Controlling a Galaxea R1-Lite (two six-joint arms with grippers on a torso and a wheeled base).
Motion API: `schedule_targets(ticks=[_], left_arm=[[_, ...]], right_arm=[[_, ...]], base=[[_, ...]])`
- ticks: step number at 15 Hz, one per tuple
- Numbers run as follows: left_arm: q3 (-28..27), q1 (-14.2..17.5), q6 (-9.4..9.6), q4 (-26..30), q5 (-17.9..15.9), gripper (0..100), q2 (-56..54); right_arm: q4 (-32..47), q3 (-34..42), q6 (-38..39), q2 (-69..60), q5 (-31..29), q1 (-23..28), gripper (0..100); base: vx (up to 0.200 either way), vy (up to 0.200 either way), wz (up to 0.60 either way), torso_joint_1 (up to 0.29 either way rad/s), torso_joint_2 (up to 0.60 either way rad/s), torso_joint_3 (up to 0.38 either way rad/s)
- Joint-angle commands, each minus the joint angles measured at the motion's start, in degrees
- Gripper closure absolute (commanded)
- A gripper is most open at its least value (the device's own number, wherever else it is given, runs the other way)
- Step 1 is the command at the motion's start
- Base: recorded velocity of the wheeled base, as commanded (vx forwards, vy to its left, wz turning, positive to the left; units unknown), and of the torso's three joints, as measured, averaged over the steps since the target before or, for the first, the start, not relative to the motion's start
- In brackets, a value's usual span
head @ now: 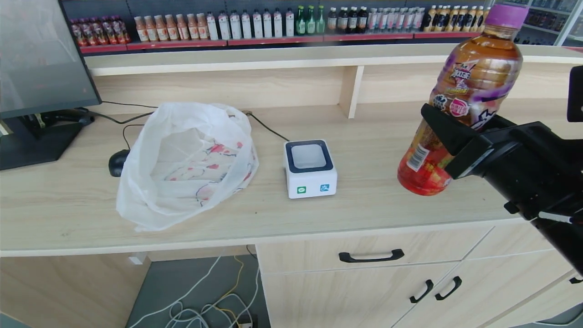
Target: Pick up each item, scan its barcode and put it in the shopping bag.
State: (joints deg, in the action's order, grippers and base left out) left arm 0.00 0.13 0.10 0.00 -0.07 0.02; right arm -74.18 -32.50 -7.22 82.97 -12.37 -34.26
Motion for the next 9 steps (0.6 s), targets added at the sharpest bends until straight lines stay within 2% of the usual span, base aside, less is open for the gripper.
schedule_targets(ticks=[1,4,9], left_arm=[[0.0,0.04,-0.01,0.0,-0.01,0,-0.02],[0.0,0.04,0.08,0.0,-0.01,0,-0.02],[0.0,0.04,0.08,0.0,-0.01,0,-0.02]], right_arm=[[-0.09,0.42,0.01,-0.79,-0.02,-0.02,100],[-0.09,0.07,0.01,-0.53,-0.02,-0.02,100],[-0.53,-0.02,-0.78,0.44,-0.02,-0.11,100]], base=[[0.0,0.2,0.0,0.007,0.0,0.002],[0.0,0.2,0.0,0.002,0.0,0.001],[0.0,0.0,0.0,0.0,0.0,0.0]])
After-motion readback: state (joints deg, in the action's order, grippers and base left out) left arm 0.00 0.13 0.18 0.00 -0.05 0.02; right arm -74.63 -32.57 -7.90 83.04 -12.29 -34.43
